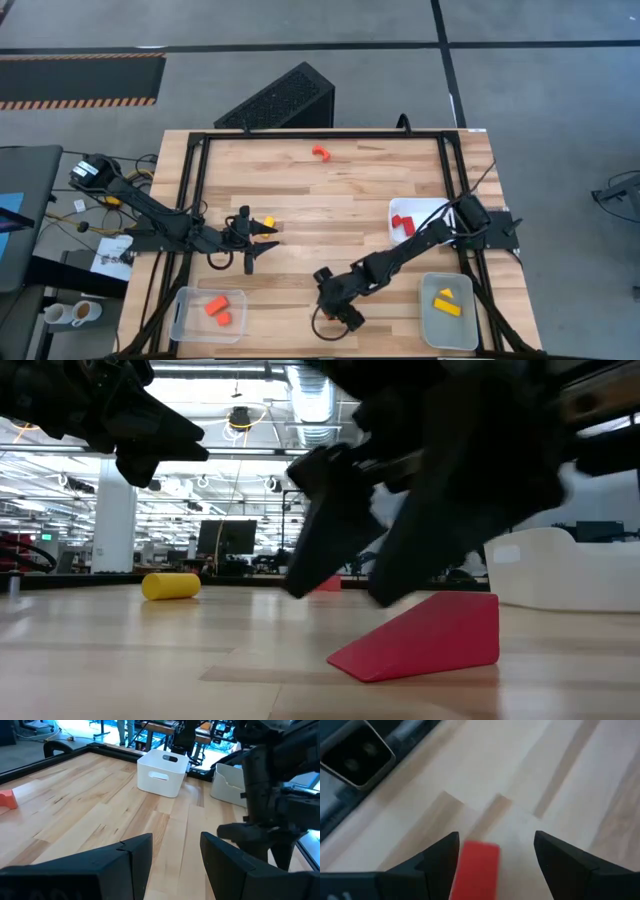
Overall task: Sort & place blocks by color
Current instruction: Put the red block into the white bin, then put the yellow block into the gray bin
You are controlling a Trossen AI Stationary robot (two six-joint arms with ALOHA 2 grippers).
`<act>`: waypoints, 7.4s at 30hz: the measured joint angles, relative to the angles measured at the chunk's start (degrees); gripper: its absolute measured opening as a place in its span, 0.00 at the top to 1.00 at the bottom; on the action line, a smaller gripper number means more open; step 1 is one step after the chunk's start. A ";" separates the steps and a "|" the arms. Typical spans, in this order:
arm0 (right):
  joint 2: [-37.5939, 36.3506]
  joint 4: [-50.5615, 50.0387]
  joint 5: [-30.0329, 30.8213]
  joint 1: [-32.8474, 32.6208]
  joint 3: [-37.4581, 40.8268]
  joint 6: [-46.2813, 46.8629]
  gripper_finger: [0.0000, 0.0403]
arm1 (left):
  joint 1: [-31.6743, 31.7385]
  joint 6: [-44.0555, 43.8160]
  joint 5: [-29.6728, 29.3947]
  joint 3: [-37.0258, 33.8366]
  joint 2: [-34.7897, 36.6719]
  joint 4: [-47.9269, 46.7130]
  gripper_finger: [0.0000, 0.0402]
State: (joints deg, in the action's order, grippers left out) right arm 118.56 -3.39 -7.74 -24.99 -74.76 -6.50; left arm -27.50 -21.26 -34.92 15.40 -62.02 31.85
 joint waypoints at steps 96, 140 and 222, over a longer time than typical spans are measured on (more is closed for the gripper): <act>-5.50 -28.36 11.56 1.81 -4.05 12.49 0.69 | 0.00 -2.00 -0.02 -0.07 0.00 -1.45 0.62; -62.44 -63.27 32.64 10.53 40.21 77.19 0.63 | -0.01 -2.43 0.07 -0.07 0.00 -1.56 0.62; -59.23 1.67 76.10 -2.32 37.88 22.29 0.70 | 21.90 -21.95 23.70 30.36 -28.65 -65.34 0.77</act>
State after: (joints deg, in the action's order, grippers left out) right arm 59.33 -1.72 68.36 -27.31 -36.88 15.78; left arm -5.60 -43.21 -11.21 45.76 -90.67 -33.49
